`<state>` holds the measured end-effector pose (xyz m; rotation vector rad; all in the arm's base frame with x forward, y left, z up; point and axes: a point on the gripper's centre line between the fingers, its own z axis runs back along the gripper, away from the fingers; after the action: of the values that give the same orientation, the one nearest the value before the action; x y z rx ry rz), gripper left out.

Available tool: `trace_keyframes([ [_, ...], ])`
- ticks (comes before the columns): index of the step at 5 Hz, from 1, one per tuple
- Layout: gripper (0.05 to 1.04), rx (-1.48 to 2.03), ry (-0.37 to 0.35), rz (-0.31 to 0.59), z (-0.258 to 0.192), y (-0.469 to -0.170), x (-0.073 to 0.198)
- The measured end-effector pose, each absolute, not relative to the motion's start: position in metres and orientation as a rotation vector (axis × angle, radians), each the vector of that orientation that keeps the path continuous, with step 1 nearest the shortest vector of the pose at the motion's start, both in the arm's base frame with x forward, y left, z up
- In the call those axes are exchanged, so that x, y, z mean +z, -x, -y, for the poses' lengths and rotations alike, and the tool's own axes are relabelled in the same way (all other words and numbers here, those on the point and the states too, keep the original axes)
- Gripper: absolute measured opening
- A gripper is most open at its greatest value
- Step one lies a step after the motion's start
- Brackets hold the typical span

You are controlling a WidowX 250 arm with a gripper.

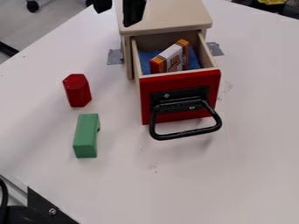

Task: Put the object out of the drawer

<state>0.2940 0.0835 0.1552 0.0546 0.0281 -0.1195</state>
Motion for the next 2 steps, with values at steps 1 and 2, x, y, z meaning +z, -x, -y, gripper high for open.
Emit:
trace_keyframes([
  [1,0.986,-0.123,-0.042,-0.058,-0.082,-0.293,0.146],
  [2,0.986,-0.136,-0.031,-0.035,-0.069,-0.301,0.143],
])
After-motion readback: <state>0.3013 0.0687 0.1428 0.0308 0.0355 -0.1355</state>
